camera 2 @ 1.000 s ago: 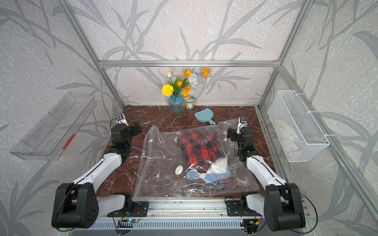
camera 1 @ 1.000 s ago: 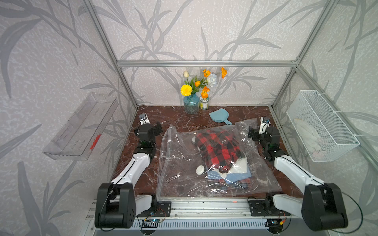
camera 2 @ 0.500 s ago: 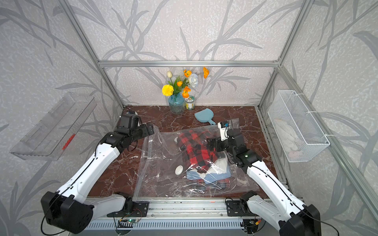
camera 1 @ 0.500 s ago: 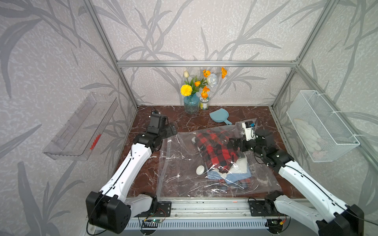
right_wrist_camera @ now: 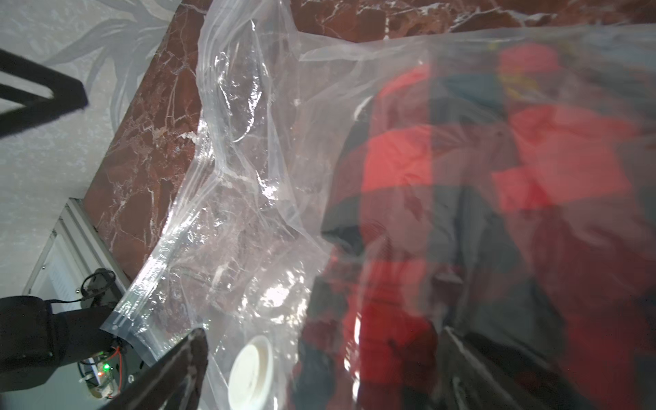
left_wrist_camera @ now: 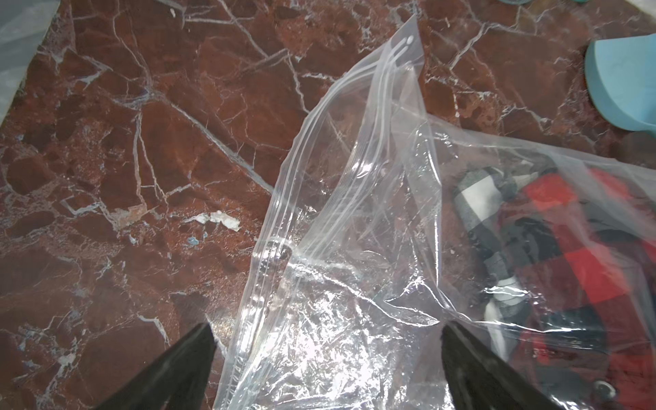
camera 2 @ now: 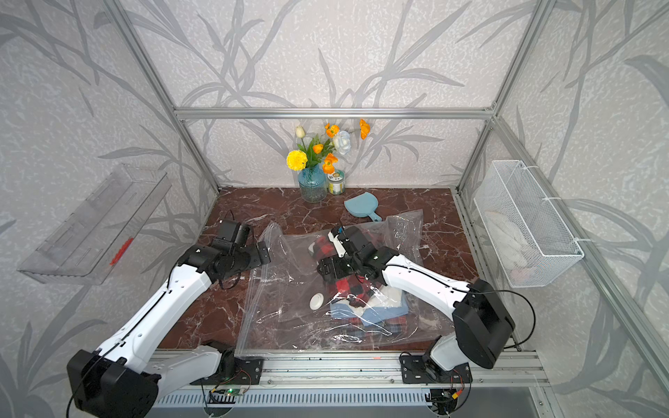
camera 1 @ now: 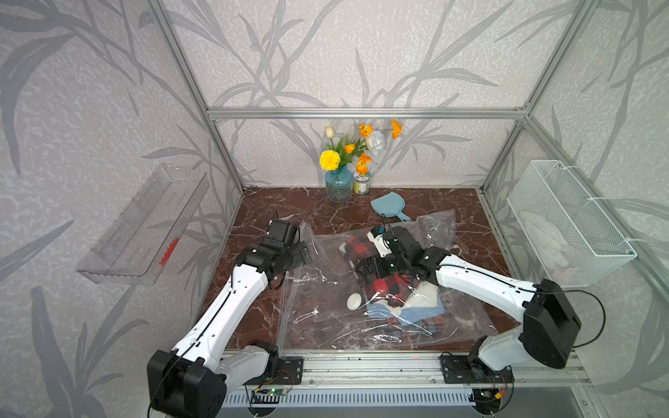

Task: Take the shirt out of the vacuum bag
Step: Adjust the vacuum bag at the center of the board.

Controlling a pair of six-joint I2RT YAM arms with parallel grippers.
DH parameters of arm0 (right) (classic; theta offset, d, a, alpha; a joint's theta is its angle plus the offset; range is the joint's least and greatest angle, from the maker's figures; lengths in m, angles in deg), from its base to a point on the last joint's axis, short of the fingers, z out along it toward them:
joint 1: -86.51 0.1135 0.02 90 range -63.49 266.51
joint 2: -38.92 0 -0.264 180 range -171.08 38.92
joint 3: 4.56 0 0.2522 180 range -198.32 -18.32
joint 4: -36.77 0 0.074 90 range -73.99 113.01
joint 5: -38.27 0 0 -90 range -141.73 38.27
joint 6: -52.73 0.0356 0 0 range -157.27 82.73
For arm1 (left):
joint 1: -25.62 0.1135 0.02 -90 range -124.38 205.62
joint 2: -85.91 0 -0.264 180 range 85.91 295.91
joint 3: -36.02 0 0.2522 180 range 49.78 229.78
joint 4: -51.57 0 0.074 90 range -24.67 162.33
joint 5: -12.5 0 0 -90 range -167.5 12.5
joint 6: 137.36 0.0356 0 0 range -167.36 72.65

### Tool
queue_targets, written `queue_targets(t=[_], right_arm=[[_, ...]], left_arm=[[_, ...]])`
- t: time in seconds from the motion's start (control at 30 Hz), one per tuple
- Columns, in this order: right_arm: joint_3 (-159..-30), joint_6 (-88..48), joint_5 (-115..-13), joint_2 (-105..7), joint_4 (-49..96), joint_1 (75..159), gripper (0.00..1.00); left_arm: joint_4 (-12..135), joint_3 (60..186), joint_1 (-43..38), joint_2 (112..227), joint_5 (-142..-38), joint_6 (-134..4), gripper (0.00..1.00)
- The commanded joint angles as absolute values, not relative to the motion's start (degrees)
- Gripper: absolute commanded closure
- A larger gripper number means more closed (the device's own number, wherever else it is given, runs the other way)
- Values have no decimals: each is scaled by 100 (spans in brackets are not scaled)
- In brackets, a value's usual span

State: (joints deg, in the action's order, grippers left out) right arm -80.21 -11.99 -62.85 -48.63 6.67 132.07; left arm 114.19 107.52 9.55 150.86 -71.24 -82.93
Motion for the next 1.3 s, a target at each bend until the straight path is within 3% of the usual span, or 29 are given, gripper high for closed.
queue_targets(t=[0.0, 0.23, 0.43, 0.83, 1.03, 1.27], right_arm=[[-8426, -891, -6421, -5229, 740, 13393, 1], [-8703, -404, -6367, -5773, 769, 13693, 0], [-8430, -114, -5728, -6088, 753, 13707, 0], [-8016, -114, -4947, -5962, 710, 12826, 0], [-7975, -457, -5200, -5707, 545, 12597, 0], [-7718, -843, -6316, -4964, 822, 12536, 0]], left_arm=[[11502, 10674, 963, 14848, -7077, -8340, 0], [11600, 10721, 976, 14679, -7063, -8306, 0], [11596, 10609, 976, 14494, -7152, -8389, 0], [11455, 10421, 974, 14403, -7183, -8399, 0], [11253, 10271, 971, 14552, -7091, -8401, 0], [10923, 10518, 980, 15260, -7029, -8158, 0]])
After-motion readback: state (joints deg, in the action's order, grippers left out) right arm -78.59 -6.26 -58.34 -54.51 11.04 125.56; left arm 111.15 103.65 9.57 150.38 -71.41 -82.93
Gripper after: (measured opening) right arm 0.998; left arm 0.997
